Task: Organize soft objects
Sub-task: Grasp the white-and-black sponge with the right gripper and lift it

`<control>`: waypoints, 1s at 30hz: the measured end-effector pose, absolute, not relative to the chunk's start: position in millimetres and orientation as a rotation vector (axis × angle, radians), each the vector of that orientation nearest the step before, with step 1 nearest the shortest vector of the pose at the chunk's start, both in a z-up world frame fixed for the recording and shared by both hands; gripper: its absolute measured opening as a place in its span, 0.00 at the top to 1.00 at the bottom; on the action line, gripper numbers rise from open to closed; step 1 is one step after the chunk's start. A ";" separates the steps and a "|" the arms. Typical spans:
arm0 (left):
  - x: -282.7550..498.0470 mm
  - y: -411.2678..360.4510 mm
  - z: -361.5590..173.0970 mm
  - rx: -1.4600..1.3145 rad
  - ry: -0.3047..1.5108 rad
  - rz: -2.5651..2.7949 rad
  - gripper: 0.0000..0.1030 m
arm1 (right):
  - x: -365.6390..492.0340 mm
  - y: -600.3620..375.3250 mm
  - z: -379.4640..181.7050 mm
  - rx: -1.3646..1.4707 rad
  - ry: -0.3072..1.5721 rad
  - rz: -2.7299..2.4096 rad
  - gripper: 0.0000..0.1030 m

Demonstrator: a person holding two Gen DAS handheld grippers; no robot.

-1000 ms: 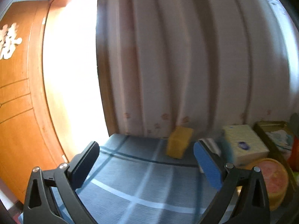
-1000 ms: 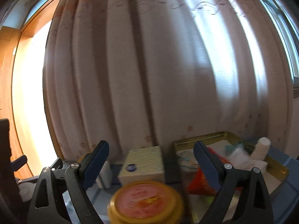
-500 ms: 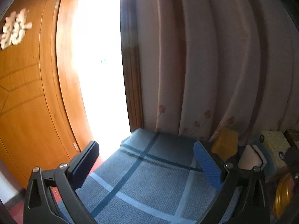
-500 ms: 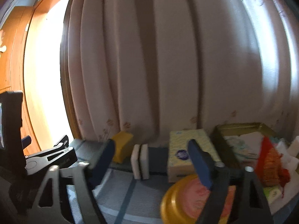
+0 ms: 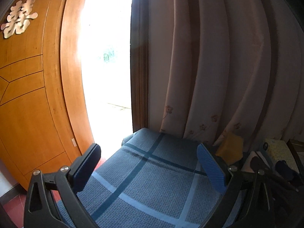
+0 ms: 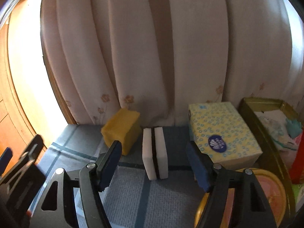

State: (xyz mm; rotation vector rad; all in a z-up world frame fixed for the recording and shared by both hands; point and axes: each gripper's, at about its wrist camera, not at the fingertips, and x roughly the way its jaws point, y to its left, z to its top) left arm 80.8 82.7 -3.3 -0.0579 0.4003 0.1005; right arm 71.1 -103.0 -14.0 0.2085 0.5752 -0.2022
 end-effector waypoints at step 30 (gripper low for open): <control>88.5 83.5 -4.0 -0.070 0.450 -0.028 0.00 | 26.4 -108.5 12.2 0.095 0.428 -0.134 0.71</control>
